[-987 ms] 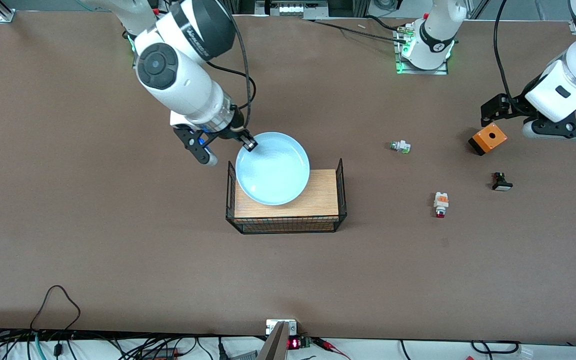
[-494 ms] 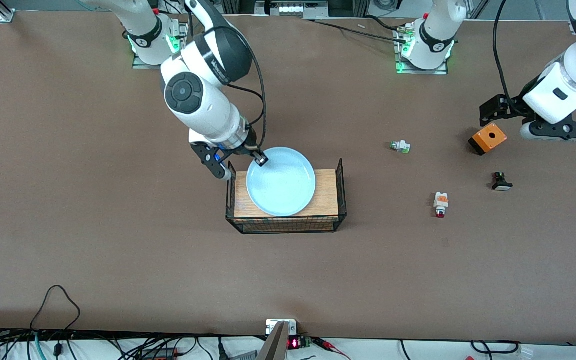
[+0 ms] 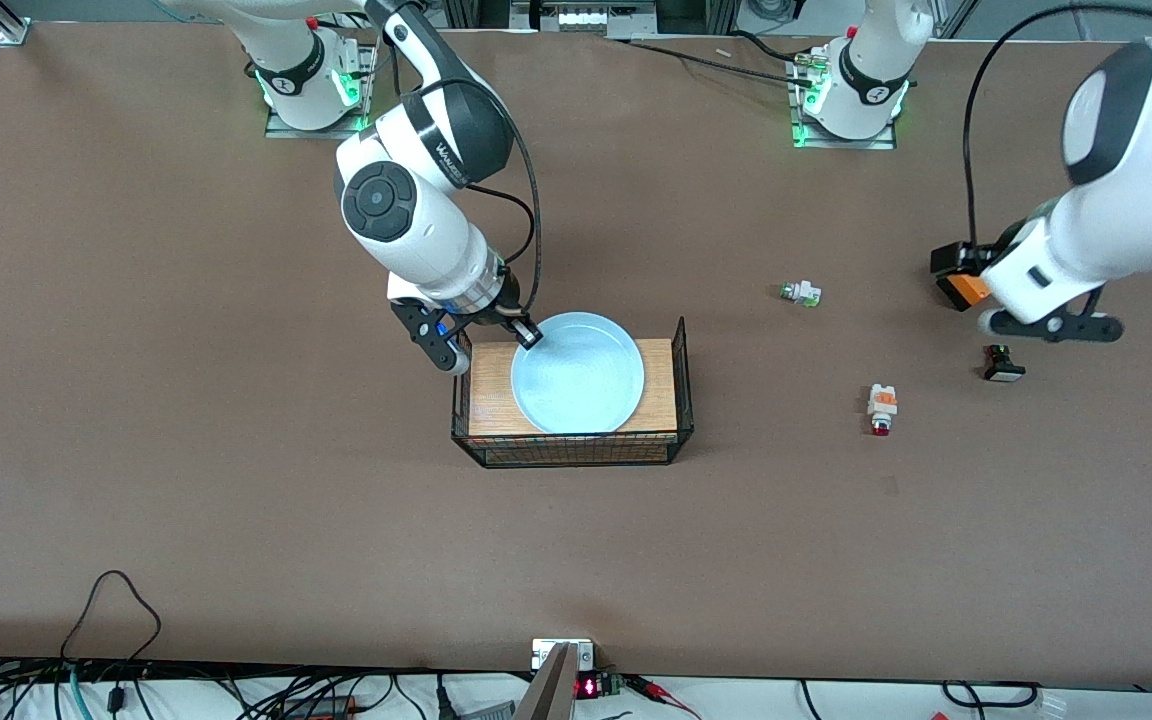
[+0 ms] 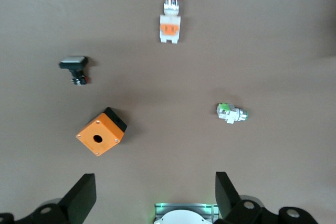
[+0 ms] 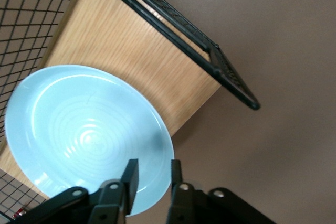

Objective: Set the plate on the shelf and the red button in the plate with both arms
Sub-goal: 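Lower the plate into the basket while the left gripper reaches out, then grasp the red button with the left gripper while the right gripper withdraws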

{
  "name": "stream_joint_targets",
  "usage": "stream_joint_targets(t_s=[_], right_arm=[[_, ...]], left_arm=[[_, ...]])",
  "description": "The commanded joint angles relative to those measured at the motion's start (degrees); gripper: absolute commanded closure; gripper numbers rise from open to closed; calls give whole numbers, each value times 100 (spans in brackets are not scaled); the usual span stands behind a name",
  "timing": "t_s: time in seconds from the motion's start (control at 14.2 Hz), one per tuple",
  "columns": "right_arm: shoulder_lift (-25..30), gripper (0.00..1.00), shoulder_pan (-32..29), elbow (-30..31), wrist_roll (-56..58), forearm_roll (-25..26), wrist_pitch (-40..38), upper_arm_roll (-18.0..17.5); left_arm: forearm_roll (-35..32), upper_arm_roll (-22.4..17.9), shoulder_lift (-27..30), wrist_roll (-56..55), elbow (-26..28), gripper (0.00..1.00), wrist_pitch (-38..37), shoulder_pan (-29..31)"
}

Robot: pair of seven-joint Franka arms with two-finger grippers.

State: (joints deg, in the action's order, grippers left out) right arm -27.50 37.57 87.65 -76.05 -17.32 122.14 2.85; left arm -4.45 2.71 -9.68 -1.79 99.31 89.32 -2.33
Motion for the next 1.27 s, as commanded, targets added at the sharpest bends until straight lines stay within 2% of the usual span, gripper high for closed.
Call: stream_joint_targets(t_s=[0.0,0.14,0.35,0.49,0.71,0.92,0.99,1.2], right_arm=[[322,0,-12,-117,-7,1,-250,84],[656,0,-74,-160,177,97,-777,206],[974,0,-301,-423,1299,317,-1647,426],[1053,0,-591,-564,2273,396,-2157,593],[1220,0,-1171,-539,3829,1010,-2449,620],[1273,0,-1777,-530,5061,1064,-2835,620],[1308,0,-1944,-530,5361,1169,-2949,620],[1449,0,-2392,-530,6354,1521,-3195,585]], left_arm=[[-135,10,-613,300,-35,0,566,-31],[-109,10,-877,565,306,0,1514,48],[-109,10,-1035,619,1246,0,3420,39],[-109,1,-1368,889,1371,0,4231,109],[-126,1,-1782,1242,1380,0,4909,267],[-126,1,-2187,1278,1381,3,5323,356],[-127,1,-2240,1278,1372,9,5368,356],[-126,1,-2267,1278,1363,57,5342,338]])
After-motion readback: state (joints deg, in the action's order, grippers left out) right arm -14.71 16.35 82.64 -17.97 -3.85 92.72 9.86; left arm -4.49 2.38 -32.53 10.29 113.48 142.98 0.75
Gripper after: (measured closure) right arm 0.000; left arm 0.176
